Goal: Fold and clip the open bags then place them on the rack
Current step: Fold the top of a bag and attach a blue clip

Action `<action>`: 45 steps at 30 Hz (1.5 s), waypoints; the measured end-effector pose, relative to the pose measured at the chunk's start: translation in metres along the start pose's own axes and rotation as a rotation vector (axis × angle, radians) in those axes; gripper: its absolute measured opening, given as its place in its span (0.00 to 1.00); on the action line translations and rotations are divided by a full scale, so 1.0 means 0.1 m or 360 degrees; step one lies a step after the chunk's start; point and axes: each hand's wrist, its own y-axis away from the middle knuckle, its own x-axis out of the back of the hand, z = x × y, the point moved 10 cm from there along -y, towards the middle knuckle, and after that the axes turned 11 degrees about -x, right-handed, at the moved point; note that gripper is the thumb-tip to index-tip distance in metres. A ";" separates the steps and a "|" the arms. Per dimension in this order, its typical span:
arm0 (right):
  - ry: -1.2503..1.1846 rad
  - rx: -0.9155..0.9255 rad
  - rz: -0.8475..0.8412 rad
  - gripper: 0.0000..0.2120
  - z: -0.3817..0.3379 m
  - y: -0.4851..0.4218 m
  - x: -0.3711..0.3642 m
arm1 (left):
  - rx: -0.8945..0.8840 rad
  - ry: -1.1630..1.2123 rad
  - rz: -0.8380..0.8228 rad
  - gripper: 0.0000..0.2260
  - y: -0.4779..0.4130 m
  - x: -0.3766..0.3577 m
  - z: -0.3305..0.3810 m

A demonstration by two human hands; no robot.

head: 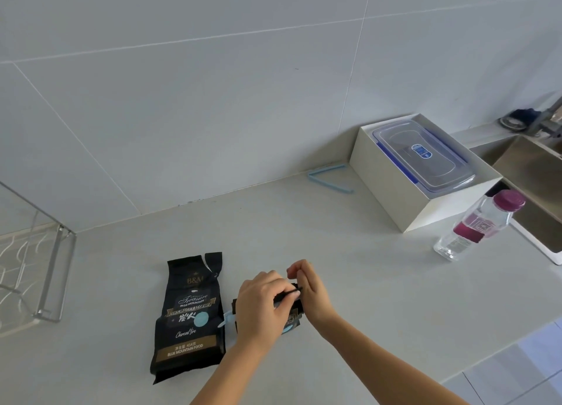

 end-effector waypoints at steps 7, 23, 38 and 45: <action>-0.0017 0.0009 -0.0025 0.12 -0.02 -0.04 -0.02 | 0.0046 0.0172 -0.0073 0.04 -0.05 0.01 -0.07; -0.0149 0.0115 -0.0311 0.17 -0.23 0.12 -0.12 | 0.0019 -0.0116 -0.0063 0.03 0.07 0.32 -0.35; 0.0049 0.0060 -0.0317 0.17 -0.08 0.07 0.00 | -0.0106 0.0117 0.0114 0.05 0.18 0.21 -0.22; 0.0054 -0.0051 -0.0467 0.22 -0.06 0.06 0.01 | -0.0025 0.0205 -0.0047 0.07 0.18 0.37 -0.57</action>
